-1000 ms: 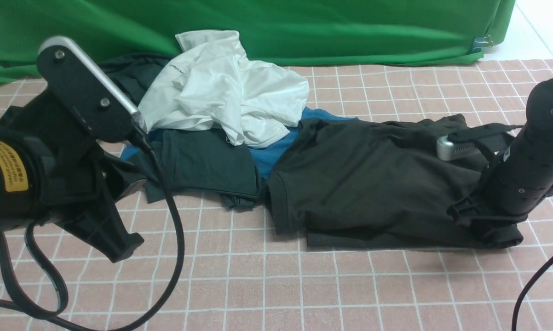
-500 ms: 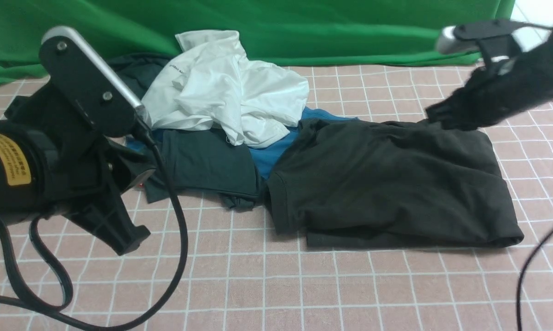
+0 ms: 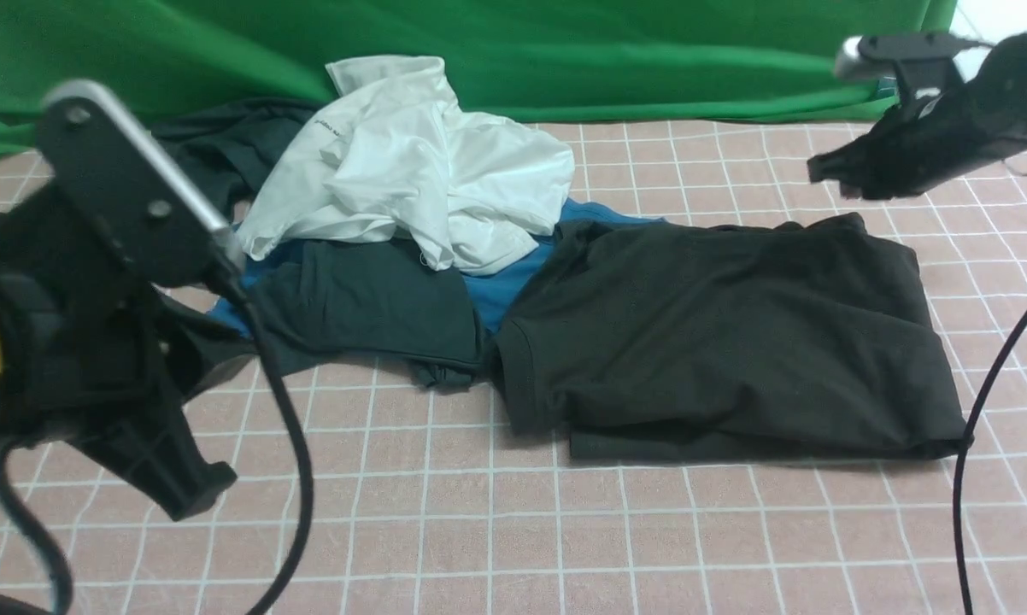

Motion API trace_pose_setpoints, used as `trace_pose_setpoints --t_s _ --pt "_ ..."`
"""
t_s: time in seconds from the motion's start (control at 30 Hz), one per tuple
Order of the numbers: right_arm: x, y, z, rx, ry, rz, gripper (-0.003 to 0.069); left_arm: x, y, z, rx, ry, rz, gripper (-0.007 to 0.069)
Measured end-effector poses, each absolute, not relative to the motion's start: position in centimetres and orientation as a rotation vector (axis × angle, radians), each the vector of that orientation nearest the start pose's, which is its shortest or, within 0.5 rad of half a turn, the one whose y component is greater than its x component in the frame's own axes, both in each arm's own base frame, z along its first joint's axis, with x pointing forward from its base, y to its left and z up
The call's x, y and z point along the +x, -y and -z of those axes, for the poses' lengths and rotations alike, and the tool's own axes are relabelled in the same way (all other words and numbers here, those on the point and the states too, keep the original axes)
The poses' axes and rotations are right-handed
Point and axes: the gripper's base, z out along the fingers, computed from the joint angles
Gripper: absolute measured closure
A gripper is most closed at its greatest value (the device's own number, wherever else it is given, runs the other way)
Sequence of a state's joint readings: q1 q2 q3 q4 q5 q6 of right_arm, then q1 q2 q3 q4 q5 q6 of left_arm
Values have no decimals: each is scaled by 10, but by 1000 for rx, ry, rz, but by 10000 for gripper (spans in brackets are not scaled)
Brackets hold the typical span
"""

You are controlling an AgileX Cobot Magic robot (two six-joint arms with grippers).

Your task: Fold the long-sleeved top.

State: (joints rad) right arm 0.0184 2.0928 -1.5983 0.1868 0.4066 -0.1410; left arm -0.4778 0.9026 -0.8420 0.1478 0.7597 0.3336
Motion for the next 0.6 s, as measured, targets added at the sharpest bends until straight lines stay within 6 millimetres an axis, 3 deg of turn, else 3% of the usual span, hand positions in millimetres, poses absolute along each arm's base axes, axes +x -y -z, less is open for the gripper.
trace_pose_setpoints --t_s 0.13,0.23,0.3,0.33,0.43,0.53,0.6 --pt "464 -15 -230 -41 -2399 -120 617 146 66 -345 937 -2012 -90 615" --pt "429 -21 -278 -101 -2384 -129 622 126 57 -342 882 -1888 -58 615" --pt "402 -28 -296 -131 -2366 -135 622 111 52 -335 833 -1801 -18 615" --pt "399 -29 -298 -135 -2364 -136 622 110 52 -330 830 -1803 -7 615" --pt "333 -44 -317 -210 -2358 -164 622 82 44 -304 700 -1682 136 615" --pt "285 -50 -322 -256 -2356 -186 622 67 38 -286 619 -1613 212 615" --pt "242 -53 -318 -262 -2366 -221 622 59 34 -274 589 -1564 223 615"
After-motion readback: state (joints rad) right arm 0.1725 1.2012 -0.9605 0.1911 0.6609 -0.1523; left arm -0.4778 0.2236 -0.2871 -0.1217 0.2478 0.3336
